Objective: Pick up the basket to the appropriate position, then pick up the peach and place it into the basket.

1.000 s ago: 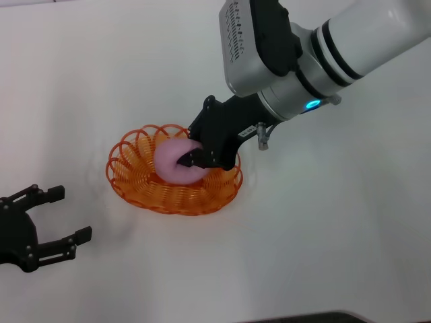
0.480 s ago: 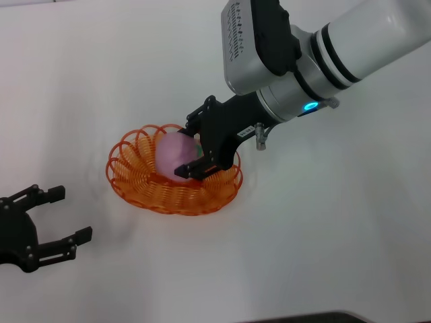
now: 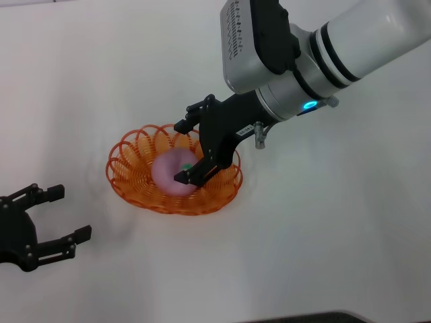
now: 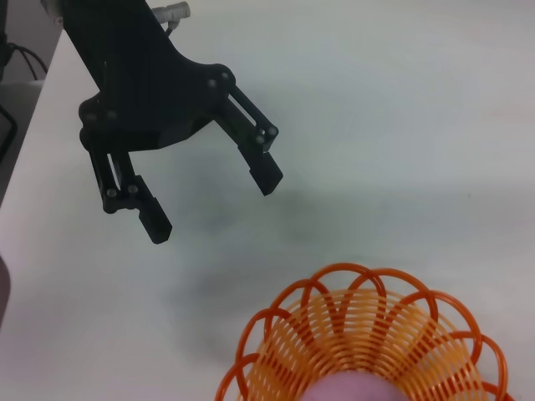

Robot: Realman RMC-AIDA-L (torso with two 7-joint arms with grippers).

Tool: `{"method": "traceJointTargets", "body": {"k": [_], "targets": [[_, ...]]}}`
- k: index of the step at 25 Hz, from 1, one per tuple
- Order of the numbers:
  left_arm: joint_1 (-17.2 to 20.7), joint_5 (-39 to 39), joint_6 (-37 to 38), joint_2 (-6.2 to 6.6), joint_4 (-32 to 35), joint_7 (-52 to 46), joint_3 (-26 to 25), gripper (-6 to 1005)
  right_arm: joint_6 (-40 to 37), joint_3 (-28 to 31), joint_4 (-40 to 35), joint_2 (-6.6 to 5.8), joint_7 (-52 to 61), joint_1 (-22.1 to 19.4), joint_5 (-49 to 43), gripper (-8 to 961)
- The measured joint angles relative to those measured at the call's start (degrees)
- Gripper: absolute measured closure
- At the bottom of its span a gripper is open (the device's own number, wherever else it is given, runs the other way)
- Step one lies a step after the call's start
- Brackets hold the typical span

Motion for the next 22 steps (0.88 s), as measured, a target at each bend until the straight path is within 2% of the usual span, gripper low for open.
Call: {"method": "traceJointTargets", "body": {"k": [3,7,10,13,18,22], "targets": [[0.00,0.00,0.04,0.00,0.00,0.00,-0.07,116,0.01,0.14,-0.19,0.00,-0.08,-0.15,0.17,7],[0.00,0.00,0.12,0.00,-0.01,0.00,-0.32,124,-1.29,1.31,-0.49,-0.40,-1.08,-0.87,3.17,10],[-0.02,0.00,0.28,0.00,-0.01,0.00,-0.64,124,-3.81,4.71,-1.00,-0.53,-2.91,-2.10,4.59,11],[-0.07,0.00,0.31,-0.01,-0.02,0.00,-0.92,124,-7.54,10.31,-1.72,-0.56,-5.15,-4.28,6.11,13],[-0.08,-0.83,0.31,-0.01,-0.25,0.00,-1.84,124,-15.43,24.29,-1.26,-0.61,-14.69,-11.25,13.19,17],[-0.13,-2.14,0.33,0.00,-0.45,0.00,-2.55,125,-17.44,33.52,4.11,-0.61,-27.30,-17.57,19.90,19]]}}
